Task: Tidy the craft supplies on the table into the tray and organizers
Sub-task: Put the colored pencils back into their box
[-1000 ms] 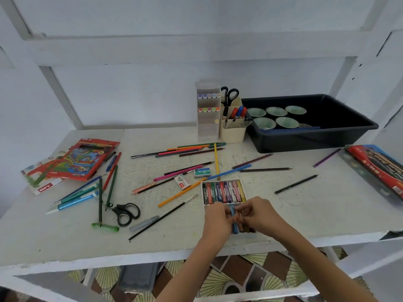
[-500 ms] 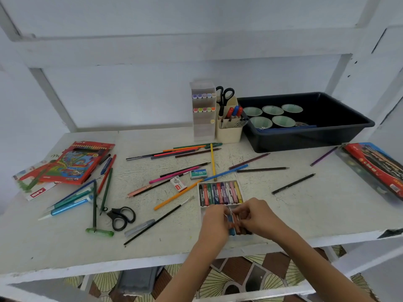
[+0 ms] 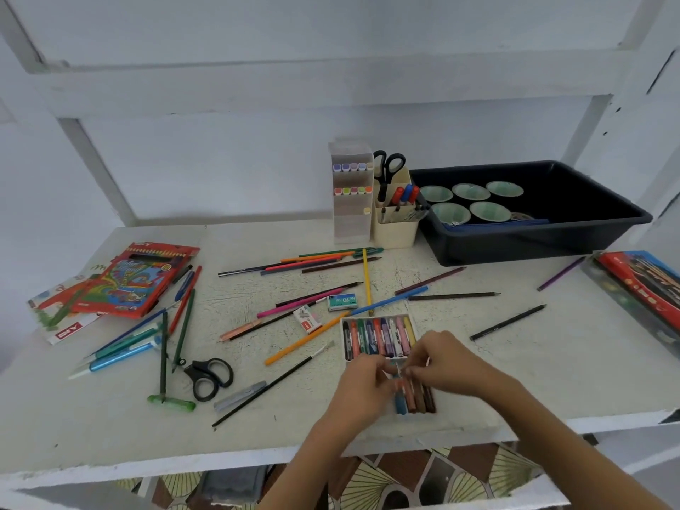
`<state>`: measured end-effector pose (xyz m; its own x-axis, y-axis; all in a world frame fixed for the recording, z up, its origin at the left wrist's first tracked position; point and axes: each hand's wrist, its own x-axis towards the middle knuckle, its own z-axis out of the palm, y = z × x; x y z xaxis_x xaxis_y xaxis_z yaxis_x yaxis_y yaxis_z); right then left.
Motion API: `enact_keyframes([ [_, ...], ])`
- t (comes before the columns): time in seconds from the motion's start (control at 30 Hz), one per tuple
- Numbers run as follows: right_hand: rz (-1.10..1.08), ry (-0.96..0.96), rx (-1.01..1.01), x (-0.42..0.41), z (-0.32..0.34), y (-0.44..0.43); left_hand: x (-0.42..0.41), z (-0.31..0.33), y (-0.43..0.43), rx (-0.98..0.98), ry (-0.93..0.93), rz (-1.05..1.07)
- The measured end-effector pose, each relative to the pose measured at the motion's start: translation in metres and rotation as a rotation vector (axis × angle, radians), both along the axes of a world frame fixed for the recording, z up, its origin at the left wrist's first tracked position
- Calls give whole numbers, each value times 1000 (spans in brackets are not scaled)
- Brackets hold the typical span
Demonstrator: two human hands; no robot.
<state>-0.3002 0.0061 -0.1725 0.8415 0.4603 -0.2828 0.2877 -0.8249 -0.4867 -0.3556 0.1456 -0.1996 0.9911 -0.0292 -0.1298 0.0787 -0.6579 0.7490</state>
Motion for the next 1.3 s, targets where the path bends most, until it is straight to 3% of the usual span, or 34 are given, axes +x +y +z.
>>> enact_keyframes([
  [0.13, -65, -62, 107, 45, 7, 10, 6, 11, 25, -106, -44, 119],
  [0.33, -218, -310, 206, 135, -2, 35, 29, 24, 81, -206, -126, 268],
  [0.57, -57, -408, -87, 218, -27, 65, 44, 21, 154, -185, -184, 436],
  [0.7, 43, -528, -327, 229, -34, 77, 42, 7, 186, -128, -182, 512],
  [0.83, 58, -627, -434, 228, -41, 81, 37, -1, 204, -56, -178, 570],
  [1.03, -49, -553, -239, 222, -36, 80, 25, -5, 219, 38, -158, 548],
  [1.3, -132, -655, 163, 202, -33, 73, 35, -14, 208, 242, -138, 420],
])
